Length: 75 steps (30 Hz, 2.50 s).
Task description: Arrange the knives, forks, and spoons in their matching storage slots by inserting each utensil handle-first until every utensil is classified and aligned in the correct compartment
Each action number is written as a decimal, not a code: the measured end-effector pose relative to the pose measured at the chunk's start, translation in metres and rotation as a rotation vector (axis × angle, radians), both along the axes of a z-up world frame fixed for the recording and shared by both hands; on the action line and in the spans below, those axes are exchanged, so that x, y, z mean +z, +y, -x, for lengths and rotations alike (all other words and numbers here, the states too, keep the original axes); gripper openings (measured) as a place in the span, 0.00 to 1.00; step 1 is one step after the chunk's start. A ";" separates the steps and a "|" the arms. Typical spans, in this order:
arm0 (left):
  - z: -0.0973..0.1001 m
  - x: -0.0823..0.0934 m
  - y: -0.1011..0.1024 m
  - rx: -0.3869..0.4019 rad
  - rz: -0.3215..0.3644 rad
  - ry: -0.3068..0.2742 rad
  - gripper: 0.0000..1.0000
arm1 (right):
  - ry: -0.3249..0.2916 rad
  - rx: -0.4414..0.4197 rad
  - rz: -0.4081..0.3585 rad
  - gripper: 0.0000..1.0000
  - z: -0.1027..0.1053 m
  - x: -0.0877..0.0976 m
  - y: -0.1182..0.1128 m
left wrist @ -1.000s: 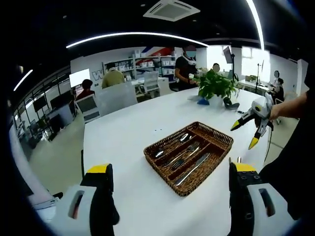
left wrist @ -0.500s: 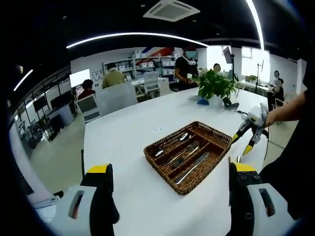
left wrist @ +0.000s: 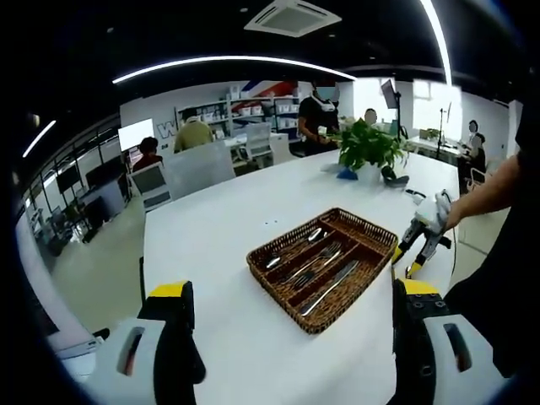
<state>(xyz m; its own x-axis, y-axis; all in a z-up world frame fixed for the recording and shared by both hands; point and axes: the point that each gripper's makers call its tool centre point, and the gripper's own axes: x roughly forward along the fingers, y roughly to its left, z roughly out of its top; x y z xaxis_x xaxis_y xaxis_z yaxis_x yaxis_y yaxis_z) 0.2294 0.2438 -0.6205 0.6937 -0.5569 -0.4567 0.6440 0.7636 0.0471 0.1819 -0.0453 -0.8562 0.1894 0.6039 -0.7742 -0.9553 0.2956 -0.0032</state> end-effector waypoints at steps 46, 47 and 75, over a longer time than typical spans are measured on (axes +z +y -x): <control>-0.005 0.001 0.001 0.001 -0.001 -0.020 0.99 | 0.011 0.170 0.081 0.04 0.010 0.013 0.021; -0.006 0.001 0.001 0.001 -0.002 -0.020 0.99 | 0.032 0.144 0.066 0.04 0.011 0.019 0.024; -0.009 0.002 -0.011 -0.036 -0.023 -0.028 0.99 | -0.006 -0.479 -0.105 0.04 -0.048 0.119 -0.008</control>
